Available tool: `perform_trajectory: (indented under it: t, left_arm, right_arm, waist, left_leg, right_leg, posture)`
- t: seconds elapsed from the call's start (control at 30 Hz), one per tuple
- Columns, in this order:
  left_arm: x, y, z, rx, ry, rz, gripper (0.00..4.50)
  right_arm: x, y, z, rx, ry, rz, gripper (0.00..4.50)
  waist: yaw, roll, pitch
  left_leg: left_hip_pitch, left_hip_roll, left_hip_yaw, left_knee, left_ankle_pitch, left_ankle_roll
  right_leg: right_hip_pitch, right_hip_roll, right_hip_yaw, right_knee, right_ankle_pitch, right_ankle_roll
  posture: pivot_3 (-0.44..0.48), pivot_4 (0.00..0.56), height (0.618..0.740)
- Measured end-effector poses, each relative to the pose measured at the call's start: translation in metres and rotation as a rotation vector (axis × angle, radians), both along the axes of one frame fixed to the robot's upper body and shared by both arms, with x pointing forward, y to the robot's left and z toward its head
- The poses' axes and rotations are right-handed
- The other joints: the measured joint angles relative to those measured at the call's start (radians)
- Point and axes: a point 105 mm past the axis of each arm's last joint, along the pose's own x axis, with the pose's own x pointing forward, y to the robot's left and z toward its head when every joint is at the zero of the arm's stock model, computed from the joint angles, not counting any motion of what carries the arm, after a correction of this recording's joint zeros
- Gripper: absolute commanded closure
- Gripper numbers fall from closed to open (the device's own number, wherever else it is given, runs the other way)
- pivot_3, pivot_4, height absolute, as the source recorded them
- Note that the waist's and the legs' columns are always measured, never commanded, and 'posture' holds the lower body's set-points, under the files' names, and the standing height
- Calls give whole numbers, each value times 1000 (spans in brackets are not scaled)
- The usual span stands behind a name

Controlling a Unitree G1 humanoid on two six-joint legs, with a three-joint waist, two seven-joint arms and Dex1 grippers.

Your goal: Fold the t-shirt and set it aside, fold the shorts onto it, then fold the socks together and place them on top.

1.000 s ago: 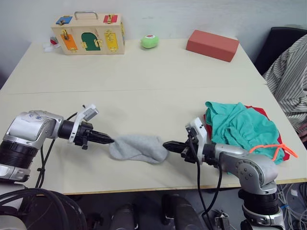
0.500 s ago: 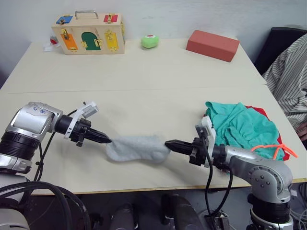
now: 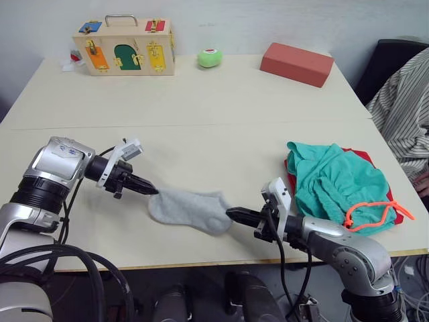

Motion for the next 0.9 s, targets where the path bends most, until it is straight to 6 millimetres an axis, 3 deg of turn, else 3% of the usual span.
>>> perform_trajectory:
  t: [0.67,0.7,0.8,0.9]
  left_arm:
    - [12,-1,-16,-33,-29,28,4460]
    - [12,-1,-17,-35,-37,32,4049]
    - [10,1,-20,-47,-56,35,3311]
    - [6,1,-18,-73,-114,15,2323]
  right_arm:
    - [18,-13,-16,-51,-112,-97,4500]
    - [20,-13,-17,-48,-114,-106,4500]
    - [20,-12,-15,-31,-123,-107,3952]
    - [23,-14,-9,-17,-175,-126,2925]
  waist:
    - [2,-1,0]
    - [2,-1,0]
    - [2,-1,0]
    - [2,-1,0]
  left_leg:
    - [0,0,0,2,0,0]
    - [0,0,0,2,0,0]
    - [0,0,0,3,0,0]
    - [0,0,0,3,0,0]
  right_leg:
    - [0,-1,0,2,0,0]
    - [0,-1,0,2,0,0]
    - [0,-1,0,2,0,0]
    - [0,-1,0,3,0,0]
  posture:
    - [0,150,740]
    - [0,150,740]
    - [0,150,740]
    - [0,150,740]
